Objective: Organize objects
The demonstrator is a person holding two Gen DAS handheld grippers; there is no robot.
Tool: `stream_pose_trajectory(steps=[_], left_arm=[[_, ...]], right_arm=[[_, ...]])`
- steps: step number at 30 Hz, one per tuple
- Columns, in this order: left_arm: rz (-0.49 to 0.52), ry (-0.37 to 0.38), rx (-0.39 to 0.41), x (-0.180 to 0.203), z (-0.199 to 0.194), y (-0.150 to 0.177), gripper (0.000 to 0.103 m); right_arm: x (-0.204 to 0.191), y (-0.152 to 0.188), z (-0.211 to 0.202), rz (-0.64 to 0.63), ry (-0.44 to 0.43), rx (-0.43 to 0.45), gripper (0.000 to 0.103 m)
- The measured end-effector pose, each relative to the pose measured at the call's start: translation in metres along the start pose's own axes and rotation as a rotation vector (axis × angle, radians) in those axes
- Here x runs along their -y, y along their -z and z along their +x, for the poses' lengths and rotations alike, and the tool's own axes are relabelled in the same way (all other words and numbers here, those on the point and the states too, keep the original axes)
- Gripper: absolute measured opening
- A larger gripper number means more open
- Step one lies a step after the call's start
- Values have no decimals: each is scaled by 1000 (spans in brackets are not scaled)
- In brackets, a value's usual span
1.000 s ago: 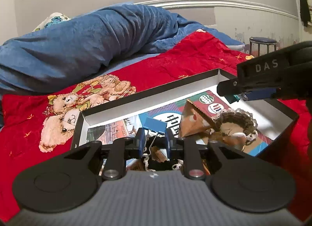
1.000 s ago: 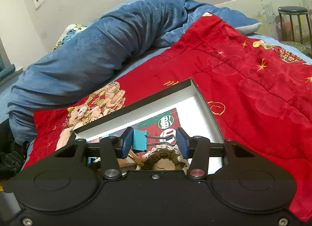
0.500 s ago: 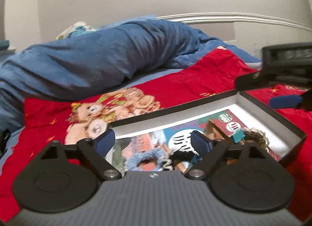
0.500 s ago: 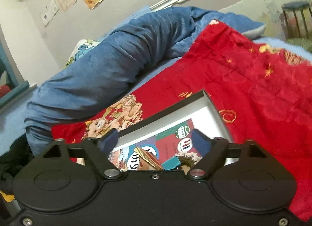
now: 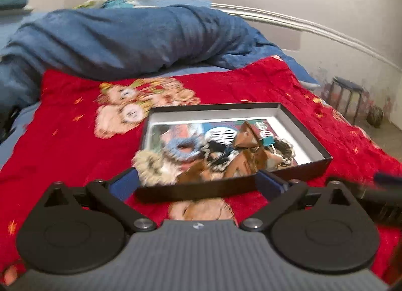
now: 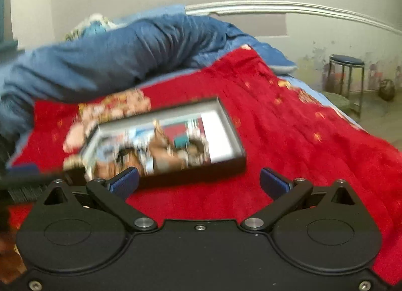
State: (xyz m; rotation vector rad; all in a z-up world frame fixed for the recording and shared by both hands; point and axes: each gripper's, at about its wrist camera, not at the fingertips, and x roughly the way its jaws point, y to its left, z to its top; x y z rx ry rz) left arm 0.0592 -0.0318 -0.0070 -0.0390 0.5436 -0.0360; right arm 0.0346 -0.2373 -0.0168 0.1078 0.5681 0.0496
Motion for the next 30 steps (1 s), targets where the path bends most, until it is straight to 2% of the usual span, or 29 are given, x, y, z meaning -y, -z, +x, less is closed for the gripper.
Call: stream_pose_trajectory(steps=[4,9,15,21,30], left_arm=[[-4,16,-39,-9,-9,7,103],[27,6,-23,-9,-9,5,103],[-25,18,-59,-15,0,5,103],[-66,9,-89,-24,8,4,103],[-89,13,-121,-26,12,5,103]], right_arm=[[-16,-1,-5,-47,0,21,103],[-20,3,16,-50,35,-64,103],[-8,7,38,60,42,-88,103],[-12,10,52,32,81,-85,103],[-18,9,44,40,39,-28,103]])
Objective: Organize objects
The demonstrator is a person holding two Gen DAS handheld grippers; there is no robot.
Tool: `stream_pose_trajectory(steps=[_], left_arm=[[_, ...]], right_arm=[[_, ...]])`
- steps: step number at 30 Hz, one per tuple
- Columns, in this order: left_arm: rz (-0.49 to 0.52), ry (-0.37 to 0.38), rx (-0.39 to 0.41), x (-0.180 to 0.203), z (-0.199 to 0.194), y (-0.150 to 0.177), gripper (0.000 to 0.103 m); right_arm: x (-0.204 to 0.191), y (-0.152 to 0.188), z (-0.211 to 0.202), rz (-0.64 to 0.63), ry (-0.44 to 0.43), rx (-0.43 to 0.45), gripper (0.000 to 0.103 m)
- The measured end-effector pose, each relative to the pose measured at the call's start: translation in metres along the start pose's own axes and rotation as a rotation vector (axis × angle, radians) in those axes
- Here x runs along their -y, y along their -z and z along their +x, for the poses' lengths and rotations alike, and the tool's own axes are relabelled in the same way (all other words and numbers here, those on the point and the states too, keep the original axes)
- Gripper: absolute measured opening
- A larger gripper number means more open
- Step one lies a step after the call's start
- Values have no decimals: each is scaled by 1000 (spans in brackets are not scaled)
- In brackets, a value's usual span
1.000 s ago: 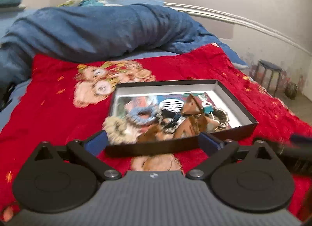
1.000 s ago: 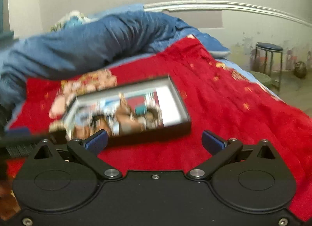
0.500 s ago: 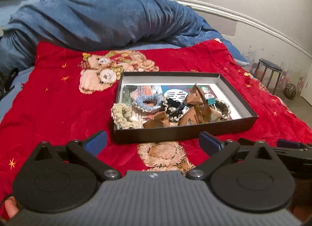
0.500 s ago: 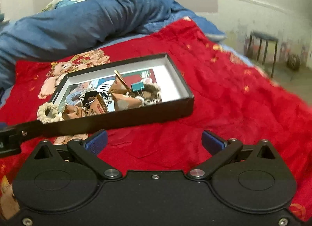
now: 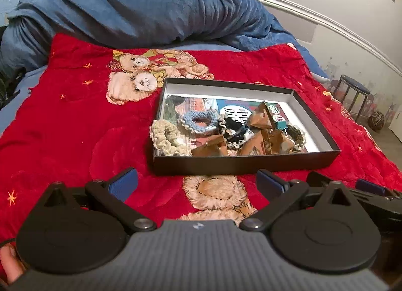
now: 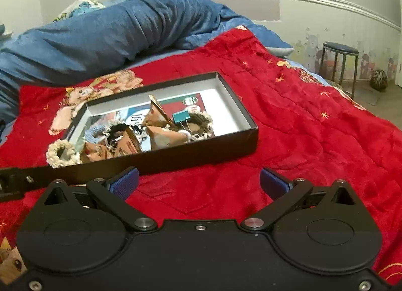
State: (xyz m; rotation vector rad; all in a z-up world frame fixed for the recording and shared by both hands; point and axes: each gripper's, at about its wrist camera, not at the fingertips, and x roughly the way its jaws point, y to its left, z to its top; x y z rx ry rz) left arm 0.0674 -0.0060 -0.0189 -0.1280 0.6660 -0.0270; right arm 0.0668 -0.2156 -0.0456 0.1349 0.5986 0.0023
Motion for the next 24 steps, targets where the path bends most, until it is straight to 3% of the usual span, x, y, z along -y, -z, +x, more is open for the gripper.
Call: stream_pose_trajectory(steps=[6,24], left_arm=[[45,-15,-23,8,3,3,103],[94,-48,-83,16,15,7,103]], right_arm=[[1,0,-1,32,-29,8,103],[-3,4,5,-11,18,21,103]])
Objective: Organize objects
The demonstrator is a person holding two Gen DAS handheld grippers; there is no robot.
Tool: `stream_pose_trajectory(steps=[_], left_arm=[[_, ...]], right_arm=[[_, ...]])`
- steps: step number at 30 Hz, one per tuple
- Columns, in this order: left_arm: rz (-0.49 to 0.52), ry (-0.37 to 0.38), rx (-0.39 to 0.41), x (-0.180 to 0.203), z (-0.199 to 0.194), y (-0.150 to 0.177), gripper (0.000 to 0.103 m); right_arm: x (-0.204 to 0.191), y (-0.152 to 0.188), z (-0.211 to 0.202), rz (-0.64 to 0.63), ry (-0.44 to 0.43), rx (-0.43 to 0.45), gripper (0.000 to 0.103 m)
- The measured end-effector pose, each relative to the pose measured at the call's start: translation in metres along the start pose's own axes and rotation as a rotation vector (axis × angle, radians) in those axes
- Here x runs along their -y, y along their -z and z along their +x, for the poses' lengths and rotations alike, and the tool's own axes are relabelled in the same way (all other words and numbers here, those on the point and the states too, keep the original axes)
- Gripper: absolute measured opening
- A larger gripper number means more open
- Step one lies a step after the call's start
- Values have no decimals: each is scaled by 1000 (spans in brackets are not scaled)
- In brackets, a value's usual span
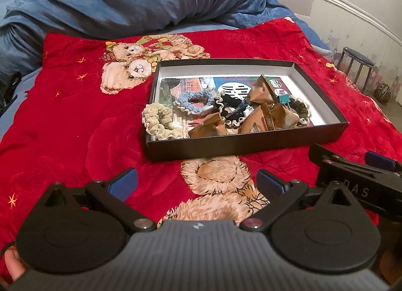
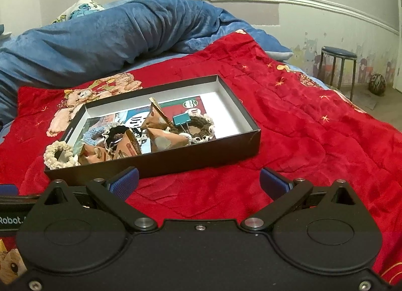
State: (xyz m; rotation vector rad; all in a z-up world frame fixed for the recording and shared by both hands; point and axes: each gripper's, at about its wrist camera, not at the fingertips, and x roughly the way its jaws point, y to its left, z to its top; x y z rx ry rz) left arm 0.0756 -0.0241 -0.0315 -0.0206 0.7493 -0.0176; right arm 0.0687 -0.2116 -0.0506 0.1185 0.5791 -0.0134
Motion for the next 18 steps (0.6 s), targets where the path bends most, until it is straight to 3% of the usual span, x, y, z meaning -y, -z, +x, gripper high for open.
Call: stream_pose_trajectory(steps=[12,18], left_arm=[[4,-6,-14,-1,1,1,103],[13,-36,-42,2,13,2,103]], right_arm=[[0,1,1,1,3,-2,103],[0,6,23,-30,50,-64,103]])
